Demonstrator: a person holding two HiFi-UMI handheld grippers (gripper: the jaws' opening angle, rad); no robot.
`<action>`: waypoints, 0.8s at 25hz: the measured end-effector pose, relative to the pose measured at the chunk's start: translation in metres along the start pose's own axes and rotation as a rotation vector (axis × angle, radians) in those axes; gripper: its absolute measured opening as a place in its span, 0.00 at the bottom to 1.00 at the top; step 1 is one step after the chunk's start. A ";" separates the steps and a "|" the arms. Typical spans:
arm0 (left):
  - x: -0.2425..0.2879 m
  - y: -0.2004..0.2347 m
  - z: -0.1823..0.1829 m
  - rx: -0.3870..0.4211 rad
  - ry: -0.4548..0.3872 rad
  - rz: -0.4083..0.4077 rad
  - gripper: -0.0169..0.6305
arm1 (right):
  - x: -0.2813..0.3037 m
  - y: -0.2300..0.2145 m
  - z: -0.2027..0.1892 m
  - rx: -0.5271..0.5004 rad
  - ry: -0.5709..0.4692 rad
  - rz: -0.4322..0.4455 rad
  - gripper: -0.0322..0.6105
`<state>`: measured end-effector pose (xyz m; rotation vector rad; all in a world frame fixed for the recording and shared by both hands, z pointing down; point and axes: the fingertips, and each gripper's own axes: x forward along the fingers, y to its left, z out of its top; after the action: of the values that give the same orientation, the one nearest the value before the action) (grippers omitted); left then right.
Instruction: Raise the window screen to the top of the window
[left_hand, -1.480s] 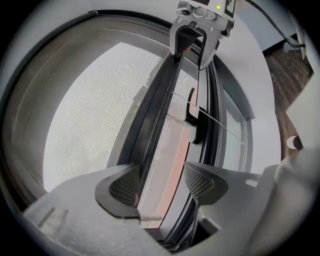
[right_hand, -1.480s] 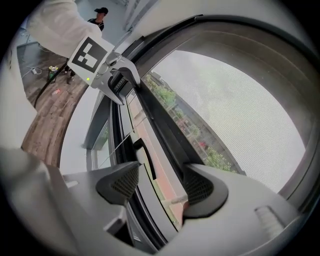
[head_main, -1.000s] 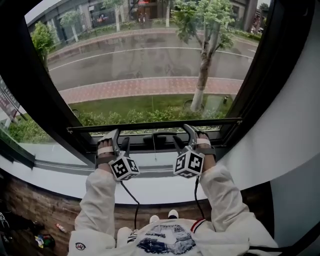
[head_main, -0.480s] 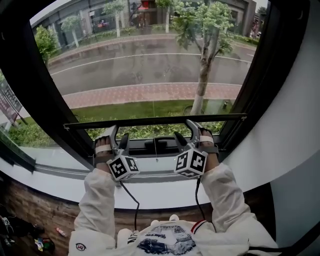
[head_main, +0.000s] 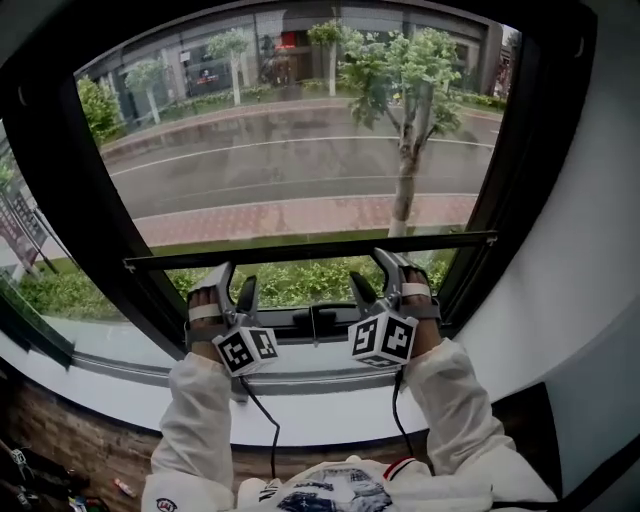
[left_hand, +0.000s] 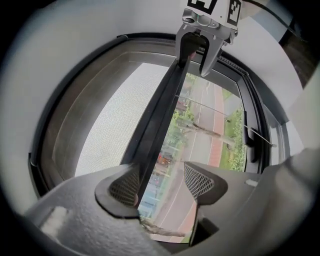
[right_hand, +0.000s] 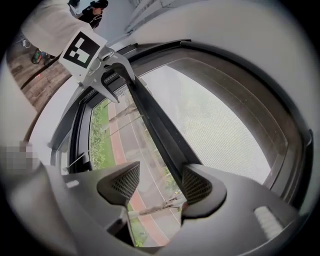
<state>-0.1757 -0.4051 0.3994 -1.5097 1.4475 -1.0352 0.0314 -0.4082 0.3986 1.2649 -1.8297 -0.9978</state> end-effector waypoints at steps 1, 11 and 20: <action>-0.002 0.007 0.000 0.000 -0.004 0.008 0.46 | -0.002 -0.005 0.006 -0.004 0.001 -0.006 0.47; -0.010 0.066 0.010 0.004 -0.039 0.067 0.46 | -0.009 -0.049 0.042 -0.035 -0.029 -0.078 0.47; -0.010 0.089 0.025 0.010 -0.077 0.141 0.46 | -0.017 -0.077 0.054 -0.009 -0.054 -0.145 0.47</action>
<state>-0.1846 -0.3987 0.3070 -1.4033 1.4699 -0.8888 0.0218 -0.3989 0.3042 1.3941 -1.7917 -1.1271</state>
